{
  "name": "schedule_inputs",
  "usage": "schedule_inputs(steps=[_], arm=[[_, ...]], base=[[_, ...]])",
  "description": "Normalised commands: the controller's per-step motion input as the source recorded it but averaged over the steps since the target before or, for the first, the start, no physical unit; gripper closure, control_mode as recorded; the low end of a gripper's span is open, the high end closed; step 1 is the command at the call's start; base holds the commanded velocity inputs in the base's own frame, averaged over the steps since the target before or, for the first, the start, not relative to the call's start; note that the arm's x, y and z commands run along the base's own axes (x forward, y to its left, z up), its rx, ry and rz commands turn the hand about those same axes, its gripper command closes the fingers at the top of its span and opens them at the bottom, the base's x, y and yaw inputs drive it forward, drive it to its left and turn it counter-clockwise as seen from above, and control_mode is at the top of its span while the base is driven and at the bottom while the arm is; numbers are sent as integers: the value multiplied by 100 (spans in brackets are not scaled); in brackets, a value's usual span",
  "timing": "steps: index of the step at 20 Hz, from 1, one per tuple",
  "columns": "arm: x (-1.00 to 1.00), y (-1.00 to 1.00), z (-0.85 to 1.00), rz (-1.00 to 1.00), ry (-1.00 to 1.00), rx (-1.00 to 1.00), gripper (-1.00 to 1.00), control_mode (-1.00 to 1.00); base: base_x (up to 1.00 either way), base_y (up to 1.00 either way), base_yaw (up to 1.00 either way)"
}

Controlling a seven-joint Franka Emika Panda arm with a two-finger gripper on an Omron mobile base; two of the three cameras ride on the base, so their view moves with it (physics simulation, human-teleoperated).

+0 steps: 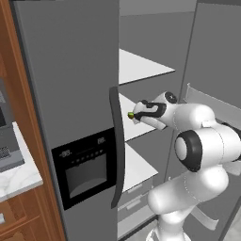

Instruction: Retrieve the apple and kiwi from the fridge and place them into the bowl on the dining table.

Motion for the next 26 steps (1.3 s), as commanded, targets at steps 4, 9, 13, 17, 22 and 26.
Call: schedule_inputs(steps=[4, 9, 13, 17, 22, 26], arm=[[21, 5, -21, 3, 0, 0, -100, -100], [31, 1, -21, 4, 0, 0, -100, -100], [30, 0, -16, 5, 0, 0, -100, -100], [27, 0, -15, 4, 0, 0, -100, -100], [26, 0, -23, 4, 0, 0, -100, -100], [32, 0, -23, 3, 0, 0, -100, -100]], base=[[0, 0, 0], [0, 0, 0], [0, 0, 0], [0, 0, 0], [0, 0, 0], [0, 0, 0]])
